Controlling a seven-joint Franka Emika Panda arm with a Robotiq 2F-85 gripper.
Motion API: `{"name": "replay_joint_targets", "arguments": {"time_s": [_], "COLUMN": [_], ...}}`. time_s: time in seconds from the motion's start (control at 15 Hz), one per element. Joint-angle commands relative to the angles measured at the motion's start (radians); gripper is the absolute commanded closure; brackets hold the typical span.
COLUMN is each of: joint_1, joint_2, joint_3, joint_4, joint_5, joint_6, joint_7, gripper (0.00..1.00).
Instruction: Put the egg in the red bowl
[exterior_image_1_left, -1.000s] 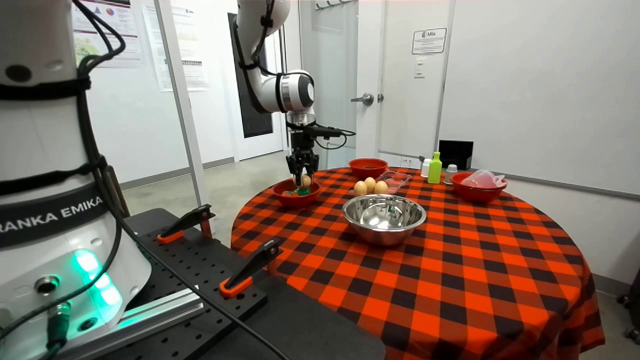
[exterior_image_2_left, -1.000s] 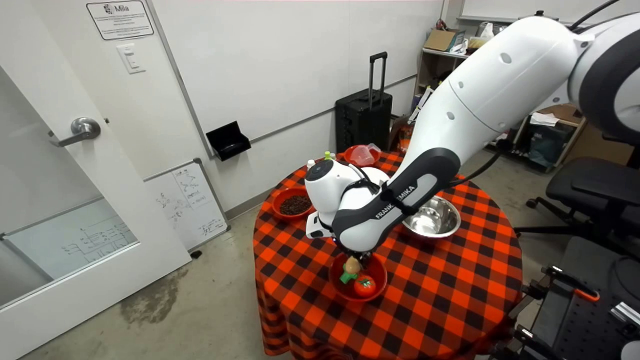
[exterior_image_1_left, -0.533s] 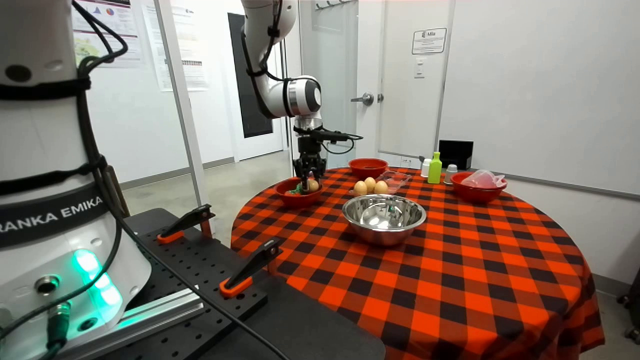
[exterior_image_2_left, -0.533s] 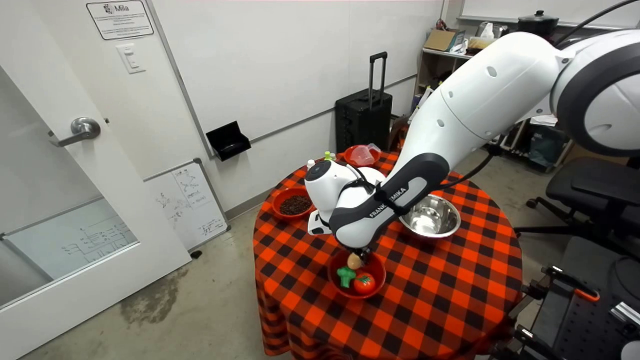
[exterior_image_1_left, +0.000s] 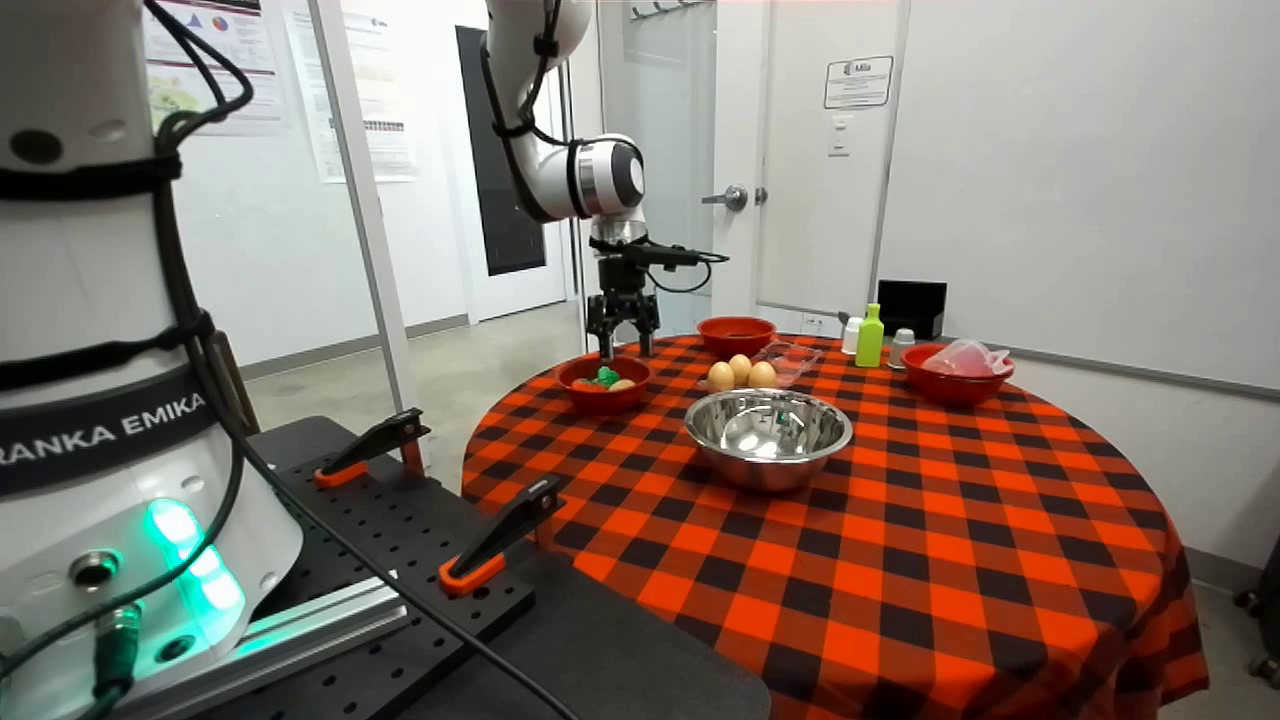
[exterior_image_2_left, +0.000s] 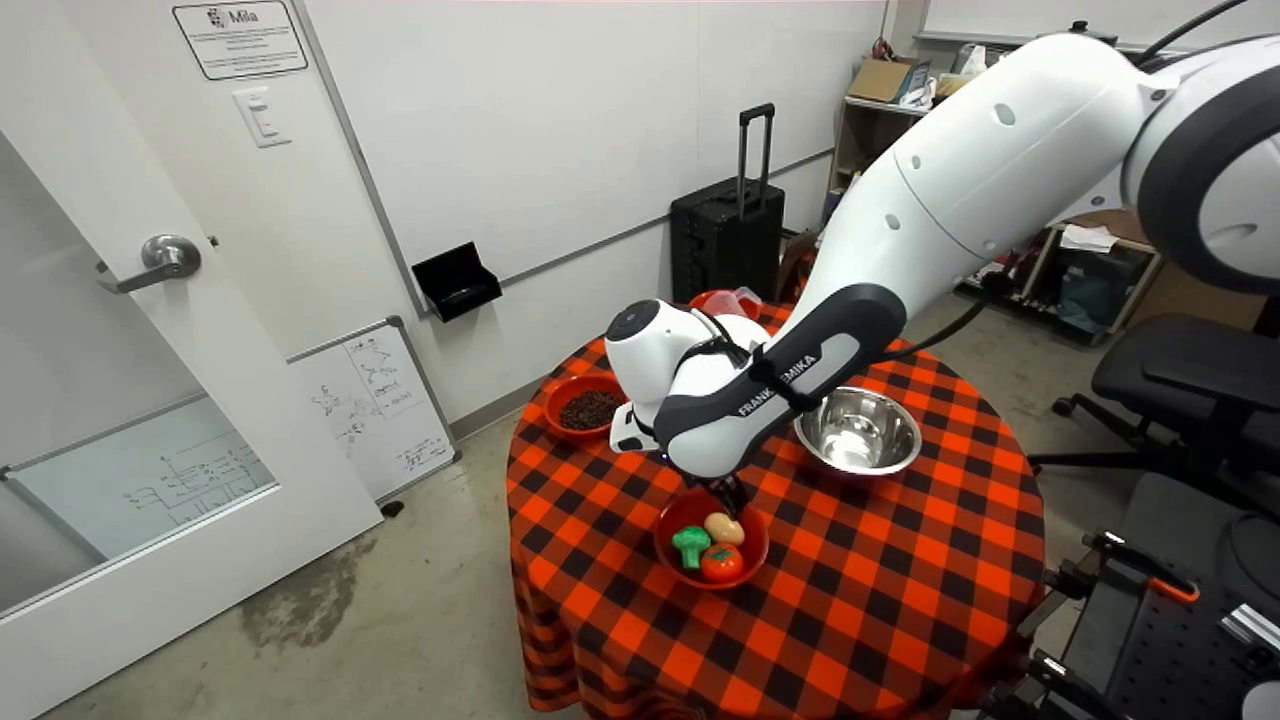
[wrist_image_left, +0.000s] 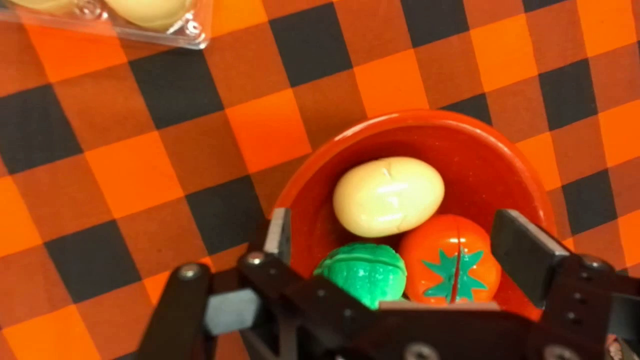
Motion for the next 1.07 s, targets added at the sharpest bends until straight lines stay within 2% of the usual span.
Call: {"name": "replay_joint_targets", "arguments": {"time_s": [0.0,0.4,0.73,0.8,1.0], "joint_1": [-0.008,-0.055,-0.123,-0.109,-0.128], "joint_2": [-0.12,-0.362,-0.585,-0.473,-0.561], "joint_3": [0.001,-0.001,-0.001,0.001,-0.003], "joint_4": [-0.083,-0.274,-0.444,-0.346,-0.413], "joint_5": [-0.027,-0.012,0.068,0.029,0.053], "joint_6": [-0.038,-0.128,-0.222,-0.203,-0.216], "joint_7": [0.017,0.019,0.088,0.063,0.067], "gripper": [0.0,0.0,0.0,0.0,0.0]}}
